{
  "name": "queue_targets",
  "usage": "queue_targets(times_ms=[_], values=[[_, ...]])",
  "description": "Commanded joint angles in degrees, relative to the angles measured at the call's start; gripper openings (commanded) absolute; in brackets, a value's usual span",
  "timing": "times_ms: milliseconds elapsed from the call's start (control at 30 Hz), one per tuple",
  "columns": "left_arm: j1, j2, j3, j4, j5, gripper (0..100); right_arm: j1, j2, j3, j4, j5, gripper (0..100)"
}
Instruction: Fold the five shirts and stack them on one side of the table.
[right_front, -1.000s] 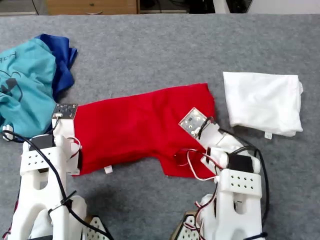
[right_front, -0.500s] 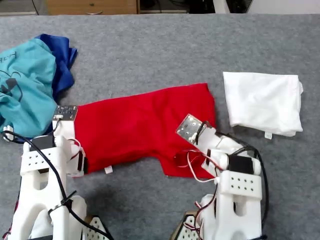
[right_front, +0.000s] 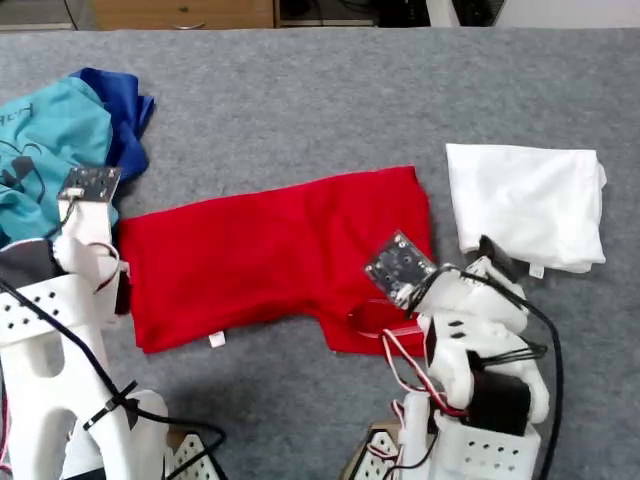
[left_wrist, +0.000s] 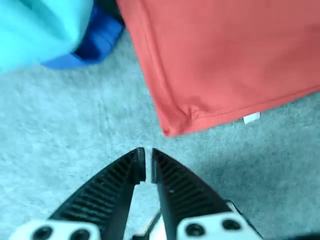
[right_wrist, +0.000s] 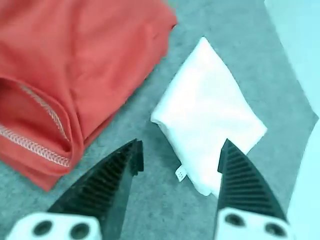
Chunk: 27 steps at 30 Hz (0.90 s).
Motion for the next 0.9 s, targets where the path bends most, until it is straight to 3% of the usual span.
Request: queue_targets(times_ms=[0,33,67,167,333,500,867], values=[[-0.7,-0.2,-4.6,-3.5,5.5,2,0.3,-0.1,-2.0,-5.3,-4.9,13.1],[-0.4,0.0,-3.8,-7.0,9.3,2,-0.8,0.7,-0.9,-9.0,-6.6,3.1],[0.6,0.5,-2.7,-10.7,12.9,2,-2.9,2.2,0.0,-12.4,-6.9,0.0],[3.3,3.0,0.9,-20.0,19.0,2,-7.3,8.0,0.0,-17.0,-8.1,5.8],[7.9,10.3,5.4,-31.5,20.0,2,-10.9,21.5,-4.4,-24.3,-10.6,1.3],[6.0,19.5,6.3,-39.2,25.9,2,-11.3,43.6,-10.1,-32.4,-12.7,1.2],[7.1,33.5,5.5,-52.6,26.2,2,-10.9,92.2,-48.3,-32.0,-22.2,1.2]])
